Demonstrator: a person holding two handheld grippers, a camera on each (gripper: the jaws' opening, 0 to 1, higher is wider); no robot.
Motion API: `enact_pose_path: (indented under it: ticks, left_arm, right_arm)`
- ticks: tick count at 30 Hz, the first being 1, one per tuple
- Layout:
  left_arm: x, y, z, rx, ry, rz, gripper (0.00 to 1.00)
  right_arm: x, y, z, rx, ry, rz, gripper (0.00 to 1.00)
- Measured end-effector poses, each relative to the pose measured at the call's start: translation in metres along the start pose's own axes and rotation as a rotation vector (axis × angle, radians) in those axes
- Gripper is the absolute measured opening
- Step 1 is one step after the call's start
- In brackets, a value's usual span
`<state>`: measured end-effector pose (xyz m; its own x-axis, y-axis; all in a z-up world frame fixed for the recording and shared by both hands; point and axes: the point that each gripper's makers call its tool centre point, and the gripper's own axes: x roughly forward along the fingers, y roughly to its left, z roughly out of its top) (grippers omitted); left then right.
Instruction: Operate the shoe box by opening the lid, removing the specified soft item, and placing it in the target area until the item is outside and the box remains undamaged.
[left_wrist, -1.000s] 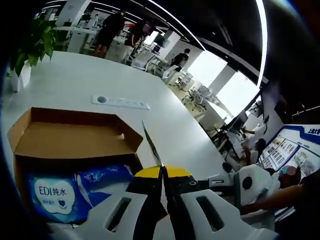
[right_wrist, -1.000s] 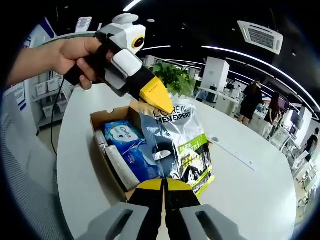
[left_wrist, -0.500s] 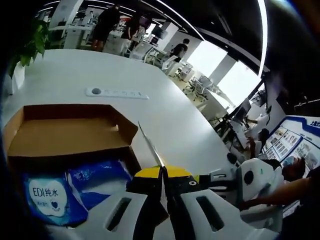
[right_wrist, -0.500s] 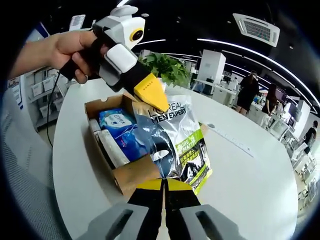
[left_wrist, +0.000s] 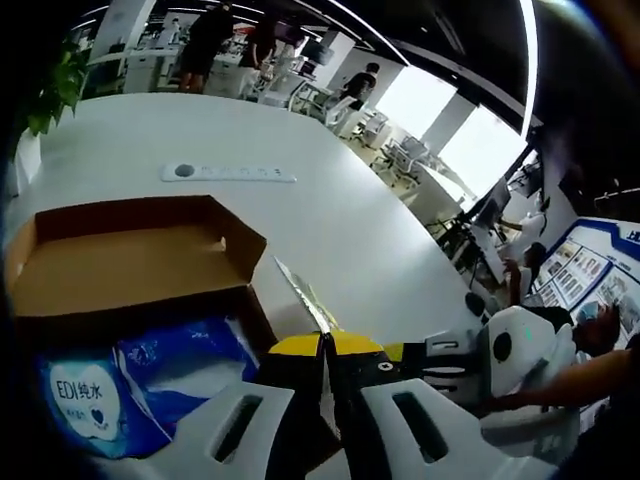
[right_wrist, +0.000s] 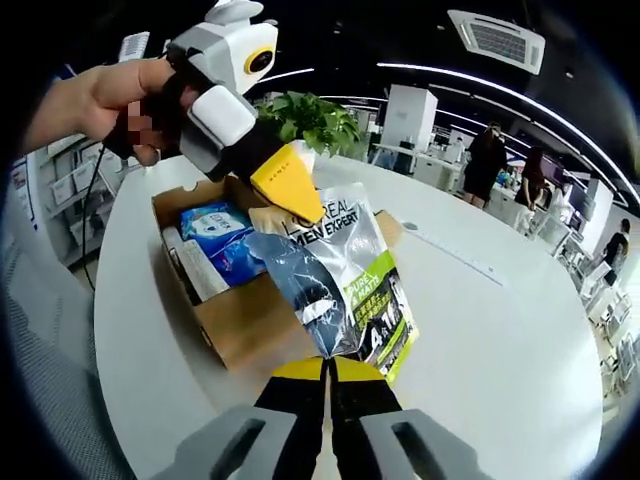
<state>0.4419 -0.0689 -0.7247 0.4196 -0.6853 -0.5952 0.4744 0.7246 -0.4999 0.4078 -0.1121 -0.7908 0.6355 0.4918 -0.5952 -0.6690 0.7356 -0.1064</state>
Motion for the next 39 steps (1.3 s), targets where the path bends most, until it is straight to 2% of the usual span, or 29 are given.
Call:
enact_pose_path:
  ticks: [13, 20, 23, 27, 36, 39]
  left_arm:
    - [0.023, 0.005, -0.008, 0.036, 0.047, 0.018, 0.0]
    - [0.026, 0.006, -0.012, 0.038, 0.06, 0.027, 0.0]
    - [0.027, 0.006, -0.012, 0.036, 0.059, 0.03, 0.0]
    - [0.029, 0.005, -0.013, 0.04, 0.061, 0.032, 0.0]
    - [0.032, 0.004, -0.013, 0.053, 0.06, 0.042, 0.0]
    - [0.033, 0.005, -0.014, 0.059, 0.063, 0.046, 0.0]
  right_arm:
    - [0.008, -0.007, -0.021, 0.009, 0.046, -0.015, 0.0]
    - [0.008, -0.012, -0.025, 0.021, 0.048, -0.033, 0.0]
    - [0.008, -0.013, -0.021, 0.025, 0.025, -0.035, 0.0]
    - [0.007, -0.009, -0.01, 0.007, -0.015, -0.031, 0.06]
    - [0.006, -0.001, 0.011, -0.036, -0.065, -0.016, 0.05]
    - [0.006, 0.003, 0.013, -0.059, -0.072, -0.001, 0.01]
